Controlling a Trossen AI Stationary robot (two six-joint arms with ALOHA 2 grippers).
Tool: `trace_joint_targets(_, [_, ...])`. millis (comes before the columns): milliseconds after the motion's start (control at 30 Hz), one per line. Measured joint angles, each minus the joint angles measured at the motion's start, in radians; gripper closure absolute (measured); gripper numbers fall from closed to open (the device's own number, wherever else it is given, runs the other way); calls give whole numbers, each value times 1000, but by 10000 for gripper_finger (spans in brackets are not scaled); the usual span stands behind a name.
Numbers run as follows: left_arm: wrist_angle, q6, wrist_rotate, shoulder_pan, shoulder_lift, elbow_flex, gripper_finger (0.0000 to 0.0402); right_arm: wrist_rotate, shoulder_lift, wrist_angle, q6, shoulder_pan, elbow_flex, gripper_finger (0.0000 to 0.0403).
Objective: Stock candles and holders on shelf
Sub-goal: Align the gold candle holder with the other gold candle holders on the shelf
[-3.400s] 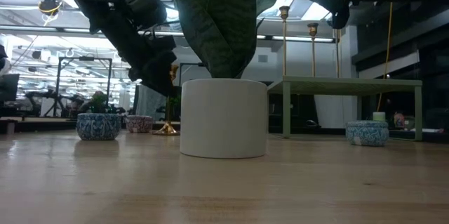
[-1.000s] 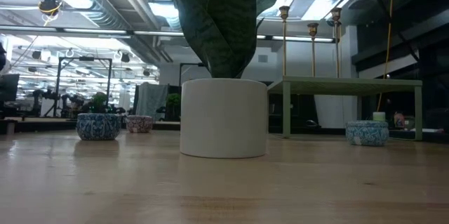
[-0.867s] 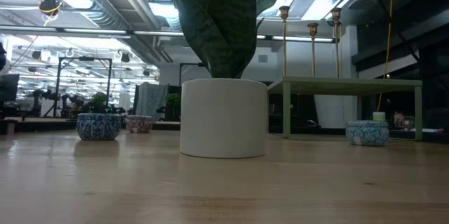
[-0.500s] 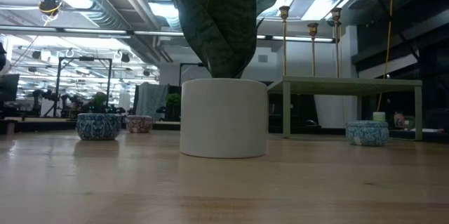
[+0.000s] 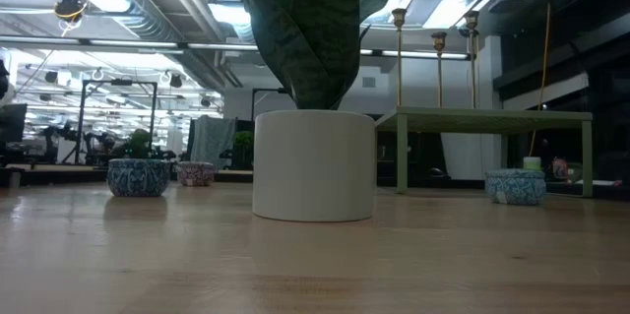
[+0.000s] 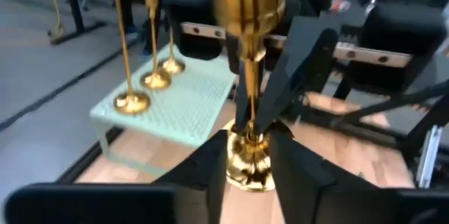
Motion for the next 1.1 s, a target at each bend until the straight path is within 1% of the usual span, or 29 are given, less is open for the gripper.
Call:
trace_joint_targets(133, [31, 59, -1, 0, -37, 0, 263, 36, -86, -74, -25, -9, 0, 385])
trace_joint_targets(233, [28, 113, -3, 0, -67, 0, 249, 60, -164, -99, -45, -18, 0, 382])
trace_joint_targets(333, [32, 132, -22, 0, -95, 0, 245, 93, -235, -142, -68, -23, 0, 379])
trace_joint_targets(533, [27, 136, -91, 0, -114, 0, 249, 211, -384, -259, -78, -41, -30, 379])
trace_joint_targets(700, [11, 137, -117, 0, -113, 0, 247, 320, -528, -264, -49, -44, -148, 379])
trace_joint_targets(900, [6, 137, -139, 0, -113, 0, 251, 476, -721, -236, 42, -44, -360, 378])
trace_joint_targets(967, [7, 137, -140, 5, -113, 0, 252, 561, -778, -234, 74, -43, -426, 379])
trace_joint_targets(1100, [6, 136, -141, 17, -112, 0, 250, 779, -874, -235, 131, -44, -542, 379])
